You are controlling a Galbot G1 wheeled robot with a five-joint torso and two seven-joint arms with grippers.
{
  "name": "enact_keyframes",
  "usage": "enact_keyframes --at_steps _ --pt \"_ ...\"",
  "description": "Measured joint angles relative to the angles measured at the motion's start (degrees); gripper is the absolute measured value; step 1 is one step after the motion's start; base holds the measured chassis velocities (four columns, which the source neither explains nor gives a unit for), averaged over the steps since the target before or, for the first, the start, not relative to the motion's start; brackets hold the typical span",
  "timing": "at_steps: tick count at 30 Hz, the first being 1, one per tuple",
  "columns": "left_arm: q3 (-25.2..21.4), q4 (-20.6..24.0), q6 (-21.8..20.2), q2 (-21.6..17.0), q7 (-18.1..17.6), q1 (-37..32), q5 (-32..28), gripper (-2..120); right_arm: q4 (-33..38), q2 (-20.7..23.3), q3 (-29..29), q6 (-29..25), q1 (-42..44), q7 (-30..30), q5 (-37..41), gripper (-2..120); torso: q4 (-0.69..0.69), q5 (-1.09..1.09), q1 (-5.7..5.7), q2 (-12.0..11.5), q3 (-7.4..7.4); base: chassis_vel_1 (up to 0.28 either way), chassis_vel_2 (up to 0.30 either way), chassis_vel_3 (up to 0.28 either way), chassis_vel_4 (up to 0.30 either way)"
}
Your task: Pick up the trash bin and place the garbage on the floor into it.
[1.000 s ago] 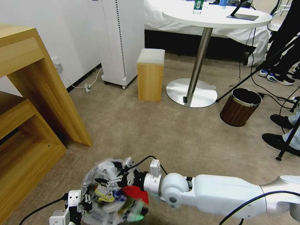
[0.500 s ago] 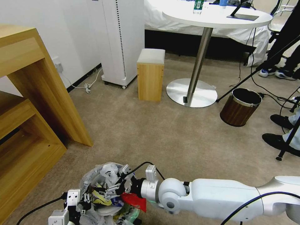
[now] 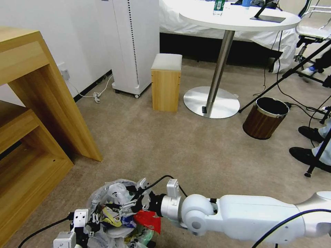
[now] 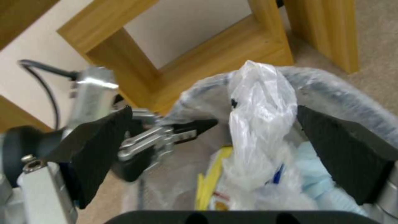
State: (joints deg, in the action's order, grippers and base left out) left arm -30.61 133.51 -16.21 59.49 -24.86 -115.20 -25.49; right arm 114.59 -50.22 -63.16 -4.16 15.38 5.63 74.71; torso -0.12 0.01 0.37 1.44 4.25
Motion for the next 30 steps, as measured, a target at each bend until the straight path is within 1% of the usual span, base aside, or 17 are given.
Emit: enact_keyframes --at_steps 3,6,7,10,11,13,14,17,18,19,21,22,24,26,27,30 --pt "0.14 -0.06 -0.23 0.20 0.00 0.20 -0.24 0 1.68 1.19 0.98 -0.01 0.64 -0.12 -0.31 100 0.00 0.00 0.00 0.00 0.00 0.000 0.000 0.000 0.000" --pt "0.35 -0.25 -0.40 0.38 -0.01 0.73 -0.70 0 3.51 2.65 3.93 -0.25 0.79 -0.56 -0.70 100 0.00 0.00 0.00 0.00 0.00 0.000 0.000 0.000 0.000" --pt "0.35 -0.25 -0.40 0.38 -0.01 0.73 -0.70 0 3.51 2.65 3.93 -0.25 0.79 -0.56 -0.70 100 0.00 0.00 0.00 0.00 0.00 0.000 0.000 0.000 0.000" --pt "0.14 -0.22 -0.60 -0.26 -0.41 1.30 -2.13 0 5.21 4.89 8.23 -0.29 0.68 -1.19 -0.70 100 0.00 0.00 0.00 0.00 0.00 0.000 0.000 0.000 0.000" --pt "0.14 -0.22 -0.60 -0.26 -0.41 1.30 -2.13 0 5.21 4.89 8.23 -0.29 0.68 -1.19 -0.70 100 0.00 0.00 0.00 0.00 0.00 0.000 0.000 0.000 0.000" --pt "-0.16 -0.04 -0.99 -0.85 -0.74 1.54 -3.08 0 6.32 6.93 11.78 -1.08 0.34 -1.65 -1.68 100 0.00 0.00 0.00 0.00 0.00 0.000 0.000 0.000 0.000" --pt "-0.16 -0.04 -0.99 -0.85 -0.74 1.54 -3.08 0 6.32 6.93 11.78 -1.08 0.34 -1.65 -1.68 100 0.00 0.00 0.00 0.00 0.00 0.000 0.000 0.000 0.000" --pt "-0.75 0.13 -1.98 -2.65 -1.68 2.58 -6.60 0 6.84 10.89 20.69 -1.78 2.01 -1.95 -2.52 100 0.02 -0.02 0.00 0.00 0.00 0.000 0.000 0.000 0.000" --pt "-0.75 0.13 -1.98 -2.65 -1.68 2.58 -6.60 0 6.84 10.89 20.69 -1.78 2.01 -1.95 -2.52 100 0.02 -0.02 0.00 0.00 0.00 0.000 0.000 0.000 0.000" --pt "-1.05 0.14 -2.18 -3.27 -2.10 2.92 -7.83 0 6.84 11.62 22.19 -1.80 2.56 -1.95 -2.50 100 0.01 0.00 0.00 0.00 0.00 0.000 0.000 0.000 0.000" --pt "-2.64 0.29 -2.92 -6.01 -3.53 3.82 -12.47 0 7.08 15.42 29.56 -2.20 6.29 -1.97 -2.51 100 -0.01 0.01 0.00 0.00 0.00 0.000 0.000 0.000 0.000" --pt "-2.64 0.29 -2.92 -6.01 -3.53 3.82 -12.47 0 7.08 15.42 29.56 -2.20 6.29 -1.97 -2.51 100 -0.01 0.01 0.00 0.00 0.00 0.000 0.000 0.000 0.000" --pt "-3.76 0.32 -3.14 -7.82 -4.32 4.22 -15.34 0 7.66 18.10 35.18 -2.27 9.86 -2.29 -2.67 100 0.01 0.00 0.00 0.00 0.00 0.000 0.000 0.000 0.000" --pt "-4.98 0.14 -3.44 -10.72 -5.44 4.91 -19.08 0 8.41 20.93 44.30 -2.38 15.81 -2.95 -3.02 100 0.00 0.01 0.00 0.00 0.00 0.000 0.000 0.000 0.000" --pt "-4.98 0.14 -3.44 -10.72 -5.44 4.91 -19.08 0 8.41 20.93 44.30 -2.38 15.81 -2.95 -3.02 100 0.00 0.01 0.00 0.00 0.00 0.000 0.000 0.000 0.000" --pt "-5.57 -0.59 -3.82 -15.49 -8.11 6.79 -25.15 0 9.23 23.16 59.77 -2.48 28.55 -3.29 -3.20 100 -0.01 -0.01 0.00 0.00 0.00 0.000 0.000 0.000 0.000"
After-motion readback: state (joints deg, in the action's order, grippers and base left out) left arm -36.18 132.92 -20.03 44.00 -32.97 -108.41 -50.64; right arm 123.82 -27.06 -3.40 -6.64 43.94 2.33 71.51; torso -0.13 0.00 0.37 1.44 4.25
